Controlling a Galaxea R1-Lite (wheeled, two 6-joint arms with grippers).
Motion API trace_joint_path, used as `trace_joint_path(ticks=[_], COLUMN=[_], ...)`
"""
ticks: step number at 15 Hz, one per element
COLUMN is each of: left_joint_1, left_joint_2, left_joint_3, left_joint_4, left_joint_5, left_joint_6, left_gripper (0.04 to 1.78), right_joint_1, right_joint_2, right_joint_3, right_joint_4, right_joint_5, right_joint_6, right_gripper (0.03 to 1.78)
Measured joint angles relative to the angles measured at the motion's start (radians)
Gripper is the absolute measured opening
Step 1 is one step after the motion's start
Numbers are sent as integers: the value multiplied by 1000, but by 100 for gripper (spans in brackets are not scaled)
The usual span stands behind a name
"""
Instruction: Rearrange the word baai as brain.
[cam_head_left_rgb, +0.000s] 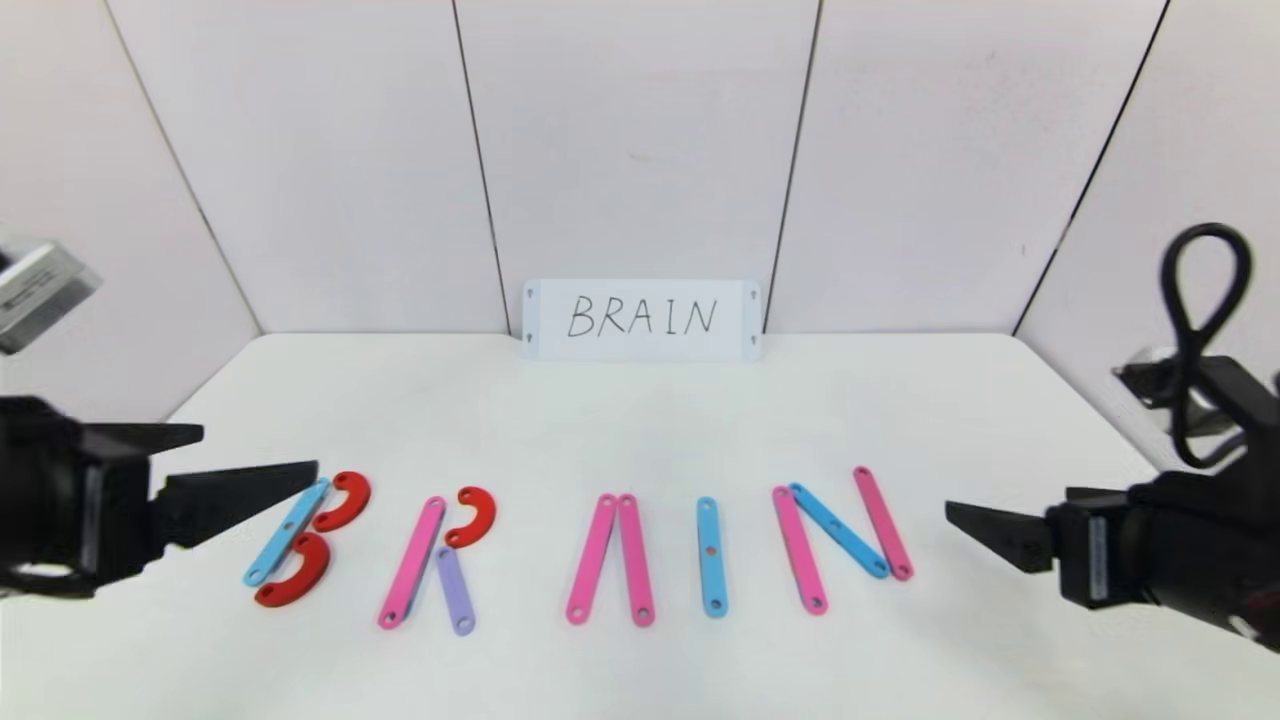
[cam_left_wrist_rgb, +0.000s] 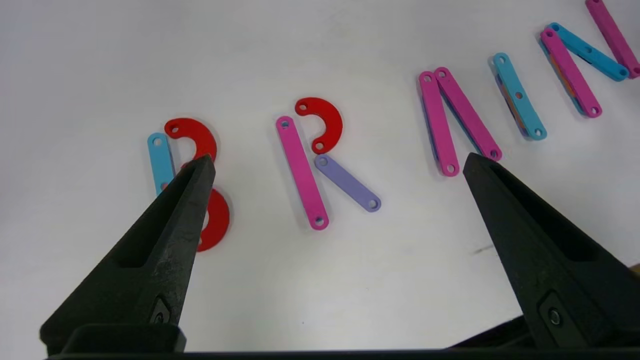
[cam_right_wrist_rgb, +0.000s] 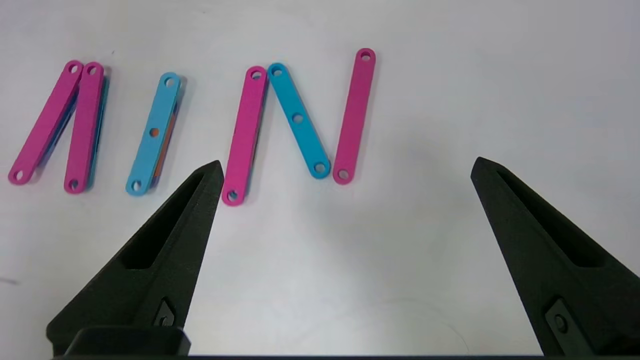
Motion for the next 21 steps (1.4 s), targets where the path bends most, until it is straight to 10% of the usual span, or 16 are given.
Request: trace_joint_path(ticks=[6, 17, 21], left_joint_1=[1, 226, 223], left_joint_2=[-443, -810, -904], left_joint_3=[239, 308, 353], left_joint_4=[35, 204, 193], left_joint_5=[64, 197, 187], left_joint_6=[5, -2, 5], left_gripper=[174, 174, 174], right_joint_1=[-29, -359, -477], right_joint_2=[-457, -950, -1027], right_joint_3=[140, 208, 206], right_joint_4=[234, 307, 308], right_joint_5=[1, -1, 130], right_joint_6=[-106, -84, -102], right_gripper=[174, 174, 174])
